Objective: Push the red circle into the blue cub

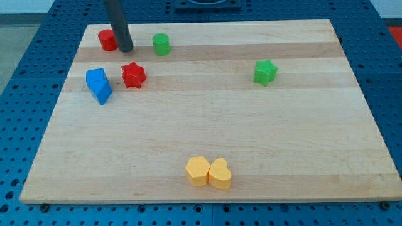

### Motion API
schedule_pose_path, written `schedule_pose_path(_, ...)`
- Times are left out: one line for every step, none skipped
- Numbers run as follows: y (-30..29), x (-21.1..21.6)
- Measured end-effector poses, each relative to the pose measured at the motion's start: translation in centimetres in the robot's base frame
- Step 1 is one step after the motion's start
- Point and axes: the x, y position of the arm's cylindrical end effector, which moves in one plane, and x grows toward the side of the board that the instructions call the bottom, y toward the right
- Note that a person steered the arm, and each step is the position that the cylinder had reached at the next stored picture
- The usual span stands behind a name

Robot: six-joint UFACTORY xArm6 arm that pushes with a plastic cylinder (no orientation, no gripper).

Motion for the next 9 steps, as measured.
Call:
schedule_pose_path(-1.4, -2.3)
schedule_pose_path(-1.5, -2.6)
schedule_pose_path(-1.5, -4.4)
schedule_pose_path(-3.1, -6.7)
schedule_pose_path(-7.2, -6.8)
schedule_pose_path(-7.7, -5.9)
schedule_pose_path(-6.1, -5.4)
schedule_pose_path(-4.1, -3.0)
schedule_pose_path(-2.0, 4.9)
